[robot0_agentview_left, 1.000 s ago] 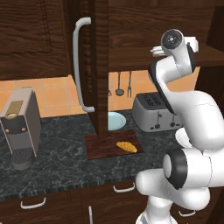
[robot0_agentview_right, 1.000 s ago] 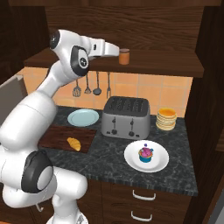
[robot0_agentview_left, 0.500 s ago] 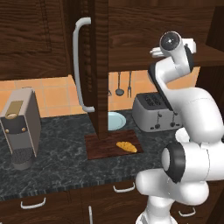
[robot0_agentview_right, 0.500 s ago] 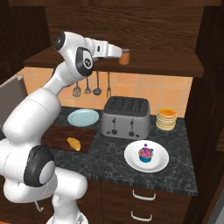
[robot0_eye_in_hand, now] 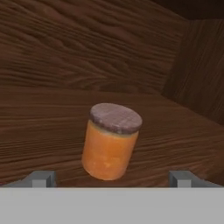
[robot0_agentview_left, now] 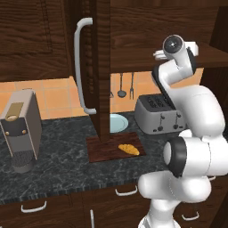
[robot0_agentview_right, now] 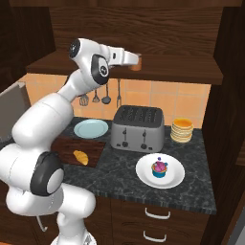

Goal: From the different types of pastries on the counter, select a croissant and place it on the cutting board. Then retrieve a jar of jam from the cabinet and place it alongside the croissant on the cutting board.

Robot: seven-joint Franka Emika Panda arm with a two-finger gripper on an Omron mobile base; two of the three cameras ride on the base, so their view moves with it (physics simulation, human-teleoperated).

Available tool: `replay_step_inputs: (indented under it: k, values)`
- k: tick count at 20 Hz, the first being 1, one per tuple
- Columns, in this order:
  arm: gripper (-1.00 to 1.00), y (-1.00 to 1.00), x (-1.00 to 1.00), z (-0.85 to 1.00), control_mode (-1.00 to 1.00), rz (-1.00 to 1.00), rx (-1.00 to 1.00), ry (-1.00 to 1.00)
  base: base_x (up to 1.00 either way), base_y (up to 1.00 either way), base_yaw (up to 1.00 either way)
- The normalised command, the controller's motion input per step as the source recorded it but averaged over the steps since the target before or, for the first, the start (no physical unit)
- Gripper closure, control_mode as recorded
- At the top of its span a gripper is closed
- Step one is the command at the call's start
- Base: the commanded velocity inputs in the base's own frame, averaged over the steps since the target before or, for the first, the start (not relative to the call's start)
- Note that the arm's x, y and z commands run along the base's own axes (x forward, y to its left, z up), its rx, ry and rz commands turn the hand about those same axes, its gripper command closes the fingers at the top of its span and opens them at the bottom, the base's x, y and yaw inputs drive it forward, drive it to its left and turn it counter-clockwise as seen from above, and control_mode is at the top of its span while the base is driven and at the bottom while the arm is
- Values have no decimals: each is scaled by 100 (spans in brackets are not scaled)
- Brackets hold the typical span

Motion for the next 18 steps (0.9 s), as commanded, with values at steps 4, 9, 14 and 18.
replay_step_inputs:
  k: [4, 9, 14, 18]
  values:
    - [-100, -17, 31, -10, -100, 0, 0, 0, 0, 0, 0]
    - [-100, -13, 35, -15, -100, 0, 0, 0, 0, 0, 0]
    - [-100, -14, 52, -9, -100, 0, 0, 0, 0, 0, 0]
    - [100, -6, 76, -8, -100, 0, 0, 0, 0, 0, 0]
